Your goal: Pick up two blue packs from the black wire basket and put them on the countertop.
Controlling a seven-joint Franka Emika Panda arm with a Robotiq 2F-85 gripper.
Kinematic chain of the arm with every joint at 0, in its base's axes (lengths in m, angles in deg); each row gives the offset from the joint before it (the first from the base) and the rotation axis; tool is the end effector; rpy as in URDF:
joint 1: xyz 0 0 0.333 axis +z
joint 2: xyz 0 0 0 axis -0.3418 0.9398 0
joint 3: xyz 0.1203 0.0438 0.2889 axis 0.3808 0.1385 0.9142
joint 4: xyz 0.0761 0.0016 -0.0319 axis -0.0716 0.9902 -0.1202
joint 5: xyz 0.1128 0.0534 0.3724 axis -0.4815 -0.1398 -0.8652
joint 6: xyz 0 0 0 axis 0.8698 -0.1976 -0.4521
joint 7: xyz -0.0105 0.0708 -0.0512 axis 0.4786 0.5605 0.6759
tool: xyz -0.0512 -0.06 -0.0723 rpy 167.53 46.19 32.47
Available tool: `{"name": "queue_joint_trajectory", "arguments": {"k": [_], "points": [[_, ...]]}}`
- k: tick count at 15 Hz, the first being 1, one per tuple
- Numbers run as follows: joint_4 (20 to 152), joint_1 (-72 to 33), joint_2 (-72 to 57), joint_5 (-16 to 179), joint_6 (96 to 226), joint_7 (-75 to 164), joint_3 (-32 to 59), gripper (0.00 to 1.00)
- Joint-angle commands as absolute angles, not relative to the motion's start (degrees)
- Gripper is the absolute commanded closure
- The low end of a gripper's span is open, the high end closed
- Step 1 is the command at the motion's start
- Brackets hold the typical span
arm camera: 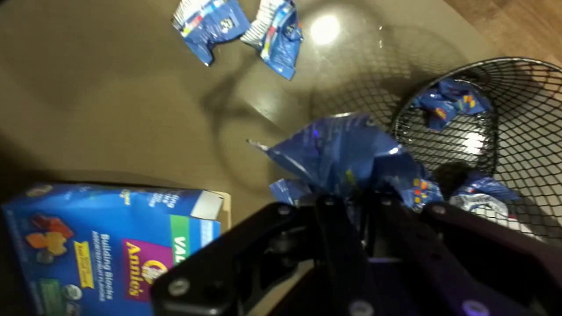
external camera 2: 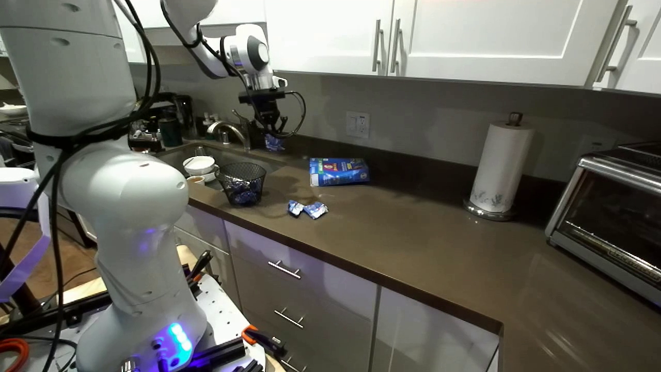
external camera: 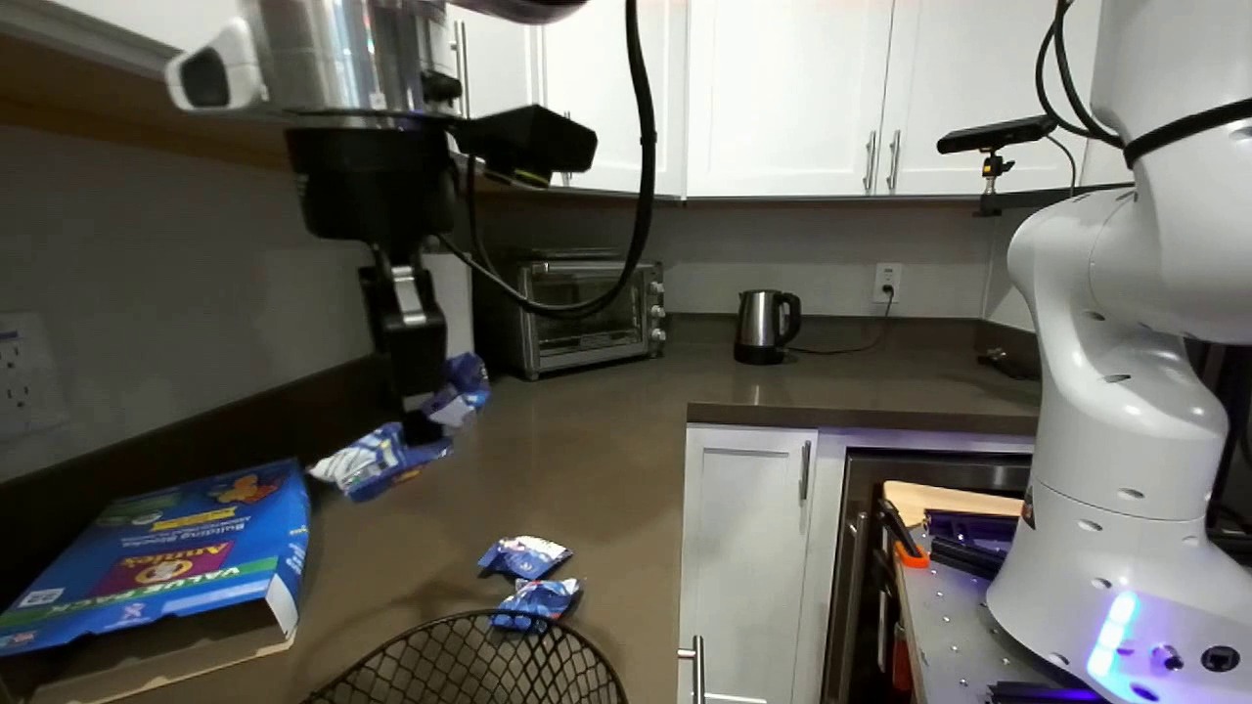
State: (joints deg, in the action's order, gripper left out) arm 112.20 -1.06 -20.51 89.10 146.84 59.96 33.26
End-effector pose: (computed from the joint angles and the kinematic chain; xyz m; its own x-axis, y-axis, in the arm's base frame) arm 0.4612 0.3093 0.4021 0.6321 0.7724 -0.0614 0.7720 -0.6211 0.1349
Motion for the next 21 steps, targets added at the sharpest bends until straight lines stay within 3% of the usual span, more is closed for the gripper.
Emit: {"name": "queue_joint_trajectory", "arguments": {"k": [1,11,21], "points": [[119.34,-4.76,-26.35,85.90,152.30,60.15,31.07,0.96],[135.76,-9.45,-32.86,81.17,168.14,59.77,25.35,0.95],[138.50,-13.07,-28.32,81.04,178.13,60.82,20.98,0.91]]}}
